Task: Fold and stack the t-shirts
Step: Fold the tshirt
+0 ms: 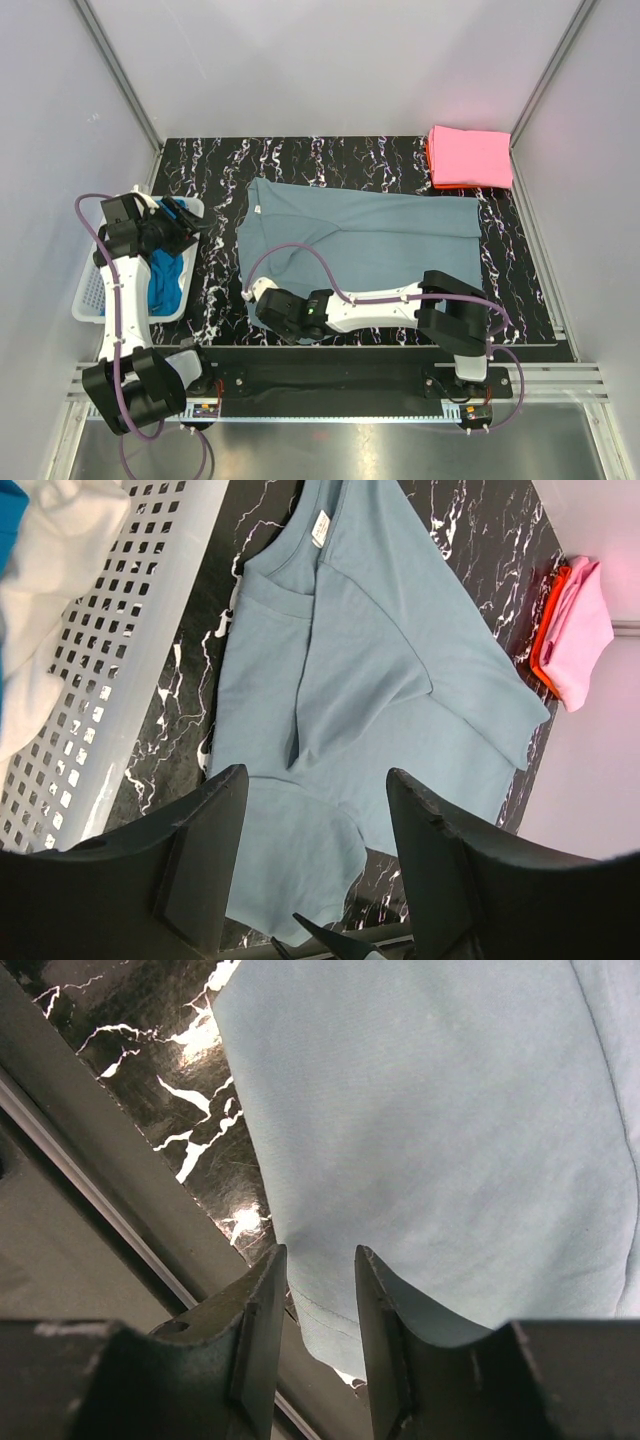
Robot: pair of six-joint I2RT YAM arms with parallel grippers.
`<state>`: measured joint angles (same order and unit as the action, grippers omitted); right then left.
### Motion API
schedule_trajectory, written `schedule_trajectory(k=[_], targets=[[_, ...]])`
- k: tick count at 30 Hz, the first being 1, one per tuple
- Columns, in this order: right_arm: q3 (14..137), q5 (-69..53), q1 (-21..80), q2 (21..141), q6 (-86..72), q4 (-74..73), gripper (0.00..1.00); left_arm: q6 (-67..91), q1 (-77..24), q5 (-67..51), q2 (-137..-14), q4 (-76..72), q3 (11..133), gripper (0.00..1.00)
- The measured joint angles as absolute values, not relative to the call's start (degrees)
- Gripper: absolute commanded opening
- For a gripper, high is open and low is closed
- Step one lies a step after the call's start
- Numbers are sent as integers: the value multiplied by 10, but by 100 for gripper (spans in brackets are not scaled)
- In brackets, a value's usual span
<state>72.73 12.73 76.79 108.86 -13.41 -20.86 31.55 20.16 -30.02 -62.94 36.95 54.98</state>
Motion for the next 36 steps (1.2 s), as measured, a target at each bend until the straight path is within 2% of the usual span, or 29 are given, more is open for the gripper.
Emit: schedule_trajectory(k=[8, 10, 11, 12, 14, 15, 24, 29, 34, 36], targets=[[727, 125, 779, 1109, -126, -206, 43, 320, 202, -313, -630, 352, 546, 63], [727, 126, 780, 1116, -124, -205, 40, 320, 202, -314, -630, 349, 542, 63], [727, 127, 780, 1116, -123, -203, 23, 320, 202, -314, -630, 348, 541, 63], [727, 131, 780, 1116, -119, -203, 15, 320, 201, -315, -630, 346, 538, 63], [728, 146, 780, 1116, -123, -204, 3, 320, 197, -315, -630, 342, 531, 64], [728, 155, 780, 1116, -125, -204, 0, 320, 193, -314, -630, 341, 528, 64], [719, 154, 756, 1049, -147, -222, 0, 335, 122, -272, -627, 326, 479, 63], [706, 98, 679, 992, -169, -210, 0, 346, 61, -236, -620, 324, 472, 63], [685, 43, 597, 986, -187, -193, 0, 342, 19, -195, -611, 333, 472, 63], [682, 21, 578, 990, -195, -193, 6, 337, 11, -185, -602, 339, 472, 62]])
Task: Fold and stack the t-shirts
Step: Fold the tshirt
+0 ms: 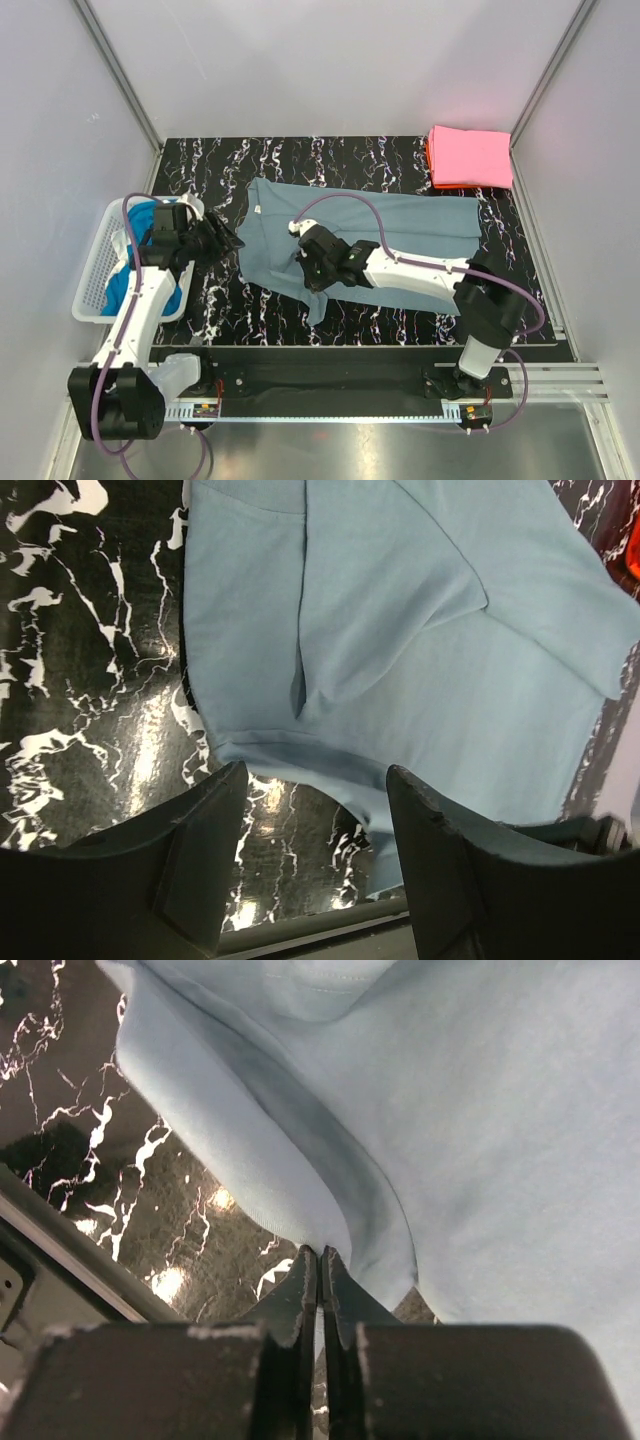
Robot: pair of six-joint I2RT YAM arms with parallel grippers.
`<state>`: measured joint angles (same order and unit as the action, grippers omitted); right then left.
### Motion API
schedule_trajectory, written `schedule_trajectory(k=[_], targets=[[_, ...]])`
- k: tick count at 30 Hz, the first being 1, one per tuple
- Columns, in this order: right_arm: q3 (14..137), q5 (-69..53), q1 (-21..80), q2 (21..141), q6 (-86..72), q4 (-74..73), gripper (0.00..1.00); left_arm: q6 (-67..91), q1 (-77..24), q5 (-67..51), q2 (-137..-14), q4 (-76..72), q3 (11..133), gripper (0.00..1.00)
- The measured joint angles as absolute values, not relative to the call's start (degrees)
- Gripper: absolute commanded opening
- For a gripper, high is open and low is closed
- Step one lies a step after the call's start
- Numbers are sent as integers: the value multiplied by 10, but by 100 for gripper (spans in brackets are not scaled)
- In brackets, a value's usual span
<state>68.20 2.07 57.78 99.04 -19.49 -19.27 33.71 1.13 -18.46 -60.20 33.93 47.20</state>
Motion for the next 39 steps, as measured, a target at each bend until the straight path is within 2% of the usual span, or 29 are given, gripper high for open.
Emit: schedule_trajectory(k=[2, 3, 4, 6, 10, 14, 18, 25, 39], targets=[[682, 6, 570, 1001, -202, -187, 13, 329, 5, -173, -586, 347, 471, 62], [682, 2, 568, 1009, -206, -186, 21, 325, -2, -164, -576, 350, 469, 61], [682, -2, 568, 1016, -211, -187, 24, 322, -8, -159, -565, 351, 464, 60], [683, -7, 566, 1028, -218, -194, 29, 315, -27, -151, -547, 360, 454, 59], [698, 7, 552, 1027, -243, -219, 33, 314, -72, -142, -525, 380, 425, 59], [723, 43, 520, 994, -286, -267, 34, 330, -118, -144, -509, 385, 405, 58], [746, 89, 489, 938, -326, -315, 36, 371, -161, -168, -496, 331, 356, 57], [740, 144, 486, 831, -359, -352, 38, 432, -245, -177, -574, 225, 284, 57], [646, 174, 486, 757, -389, -378, 39, 444, -285, -131, -748, 128, 359, 51]])
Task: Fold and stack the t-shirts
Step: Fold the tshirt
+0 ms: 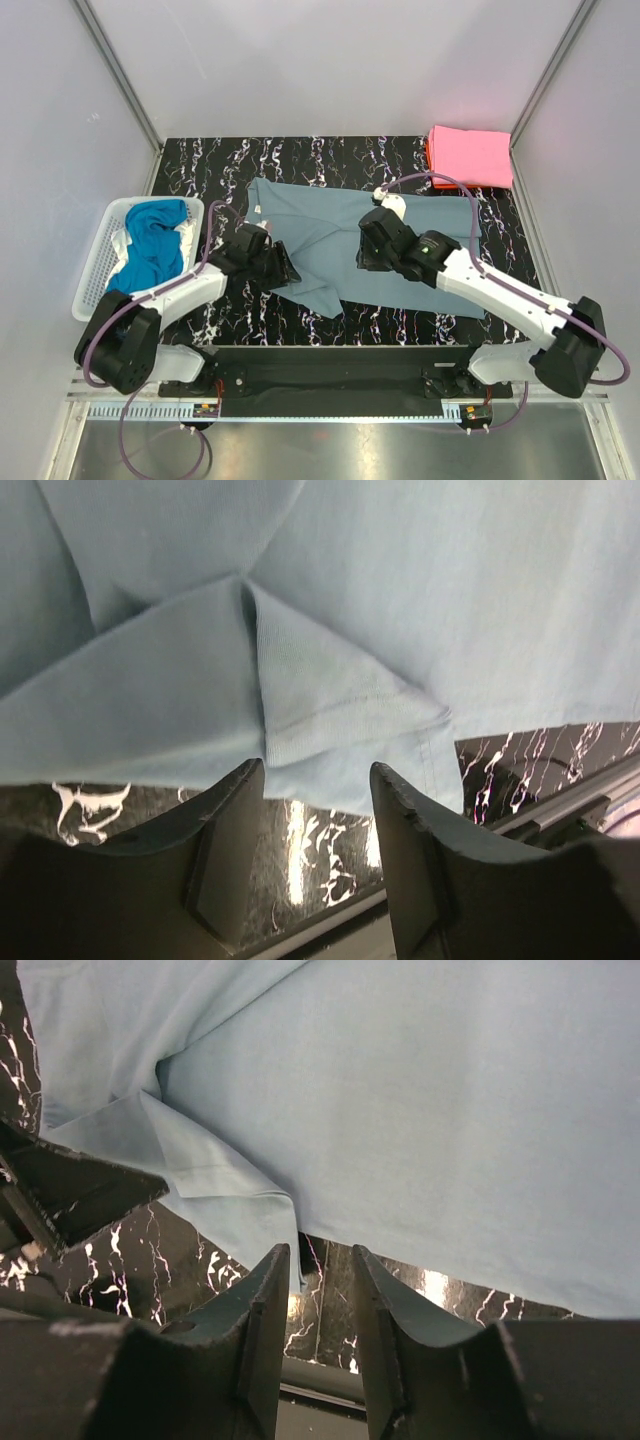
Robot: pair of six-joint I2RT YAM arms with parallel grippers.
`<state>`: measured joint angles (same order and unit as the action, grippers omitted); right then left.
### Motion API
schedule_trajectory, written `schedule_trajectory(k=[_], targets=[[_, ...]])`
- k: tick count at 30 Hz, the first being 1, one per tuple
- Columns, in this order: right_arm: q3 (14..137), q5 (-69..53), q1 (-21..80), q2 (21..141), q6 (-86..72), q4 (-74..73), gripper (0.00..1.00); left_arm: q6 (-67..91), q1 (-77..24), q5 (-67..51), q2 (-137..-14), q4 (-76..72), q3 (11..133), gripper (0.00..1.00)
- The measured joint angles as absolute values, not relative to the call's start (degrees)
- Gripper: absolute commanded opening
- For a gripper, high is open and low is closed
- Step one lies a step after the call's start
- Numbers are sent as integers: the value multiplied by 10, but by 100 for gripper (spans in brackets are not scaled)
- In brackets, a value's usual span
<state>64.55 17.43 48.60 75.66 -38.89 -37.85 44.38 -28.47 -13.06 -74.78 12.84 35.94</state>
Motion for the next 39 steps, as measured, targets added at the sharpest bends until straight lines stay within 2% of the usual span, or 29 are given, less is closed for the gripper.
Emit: schedule_trajectory(k=[7, 22, 39], targets=[[635, 186, 482, 715, -394, -384, 39, 443, -287, -124, -785, 114, 369, 50], [635, 191, 479, 710, -397, -389, 40, 448, -314, -110, -828, 100, 374, 48], [635, 201, 478, 685, -400, -391, 41, 434, -350, -27, -832, 161, 409, 47]])
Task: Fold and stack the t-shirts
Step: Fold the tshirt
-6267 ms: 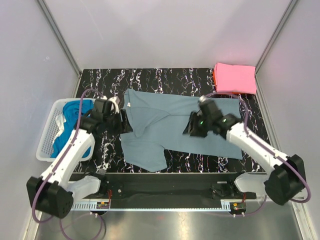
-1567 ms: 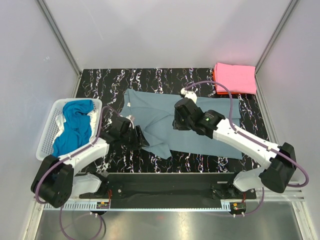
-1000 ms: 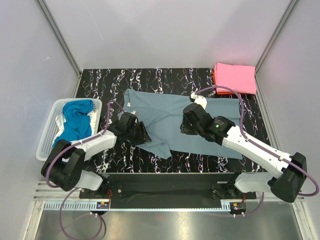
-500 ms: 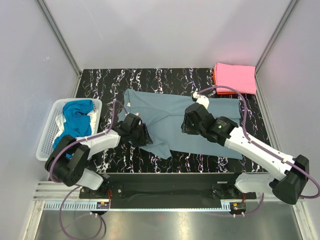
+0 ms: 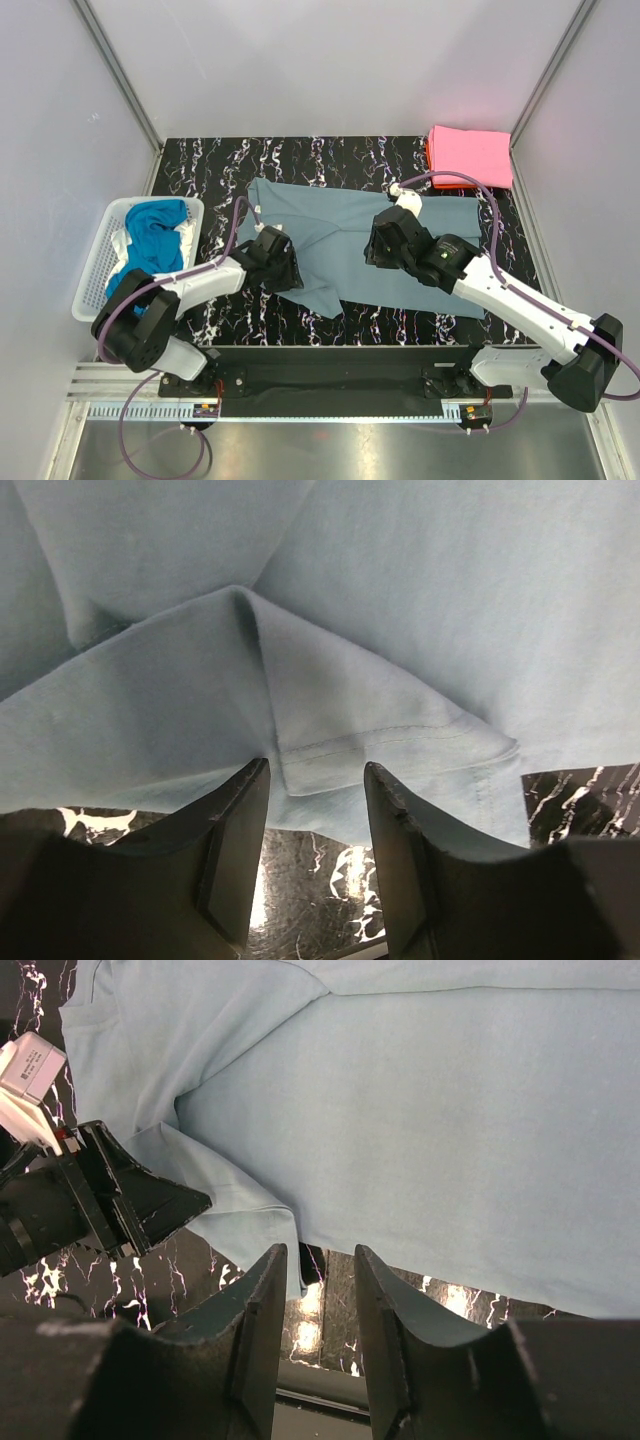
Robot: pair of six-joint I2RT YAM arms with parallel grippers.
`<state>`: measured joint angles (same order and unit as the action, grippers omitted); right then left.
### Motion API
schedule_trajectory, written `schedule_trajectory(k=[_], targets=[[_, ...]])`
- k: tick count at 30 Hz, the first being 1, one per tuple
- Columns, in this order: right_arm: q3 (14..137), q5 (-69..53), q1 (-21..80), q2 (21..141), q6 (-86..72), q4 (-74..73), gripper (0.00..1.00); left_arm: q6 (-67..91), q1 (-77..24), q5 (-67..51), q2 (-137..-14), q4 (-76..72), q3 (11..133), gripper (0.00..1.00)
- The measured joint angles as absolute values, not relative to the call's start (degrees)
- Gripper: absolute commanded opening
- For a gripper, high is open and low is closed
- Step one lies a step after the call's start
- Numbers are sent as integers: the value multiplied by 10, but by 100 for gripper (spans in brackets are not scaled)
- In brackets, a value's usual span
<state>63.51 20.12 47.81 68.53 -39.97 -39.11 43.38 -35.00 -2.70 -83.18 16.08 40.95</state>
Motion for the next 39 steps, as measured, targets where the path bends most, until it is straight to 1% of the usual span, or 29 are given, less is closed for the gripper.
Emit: schedule_trajectory(k=[4, 7, 8, 12, 17, 20, 21, 23, 26, 28, 29, 30, 32, 36, 39], targets=[[634, 202, 478, 685, -400, -391, 41, 434, -352, -25, -843, 164, 412, 46], [632, 204, 478, 685, -400, -393, 41, 434, -352, -25, -853, 162, 418, 42], [632, 205, 478, 685, -401, -393, 41, 434, -353, -26, -855, 162, 420, 38], [626, 206, 478, 682, -403, -394, 41, 436, -356, -26, -862, 158, 425, 30], [615, 206, 478, 679, -407, -396, 41, 436, -361, -25, -865, 176, 445, 23], [606, 205, 478, 679, -410, -397, 41, 438, -362, -21, -865, 179, 452, 15], [604, 205, 478, 679, -410, -397, 41, 438, -362, -21, -865, 180, 453, 6], [602, 205, 478, 679, -411, -397, 41, 442, -362, -20, -865, 181, 453, 0], [600, 205, 478, 679, -419, -397, 41, 443, -363, -18, -865, 185, 453, 0], [599, 207, 478, 679, -435, -399, 46, 443, -363, -17, -865, 186, 453, 0], [599, 215, 477, 679, -452, -408, 52, 443, -363, -17, -865, 186, 453, 0], [599, 234, 475, 679, -476, -430, 62, 443, -363, -17, -865, 189, 454, 0], [599, 249, 463, 678, -517, -459, 71, 445, -363, -17, -865, 203, 462, 0], [583, 285, 388, 649, -623, -538, 70, 444, -362, -16, -863, 226, 498, 0], [555, 287, 318, 599, -658, -561, 70, 444, -358, -15, -851, 238, 523, 0]])
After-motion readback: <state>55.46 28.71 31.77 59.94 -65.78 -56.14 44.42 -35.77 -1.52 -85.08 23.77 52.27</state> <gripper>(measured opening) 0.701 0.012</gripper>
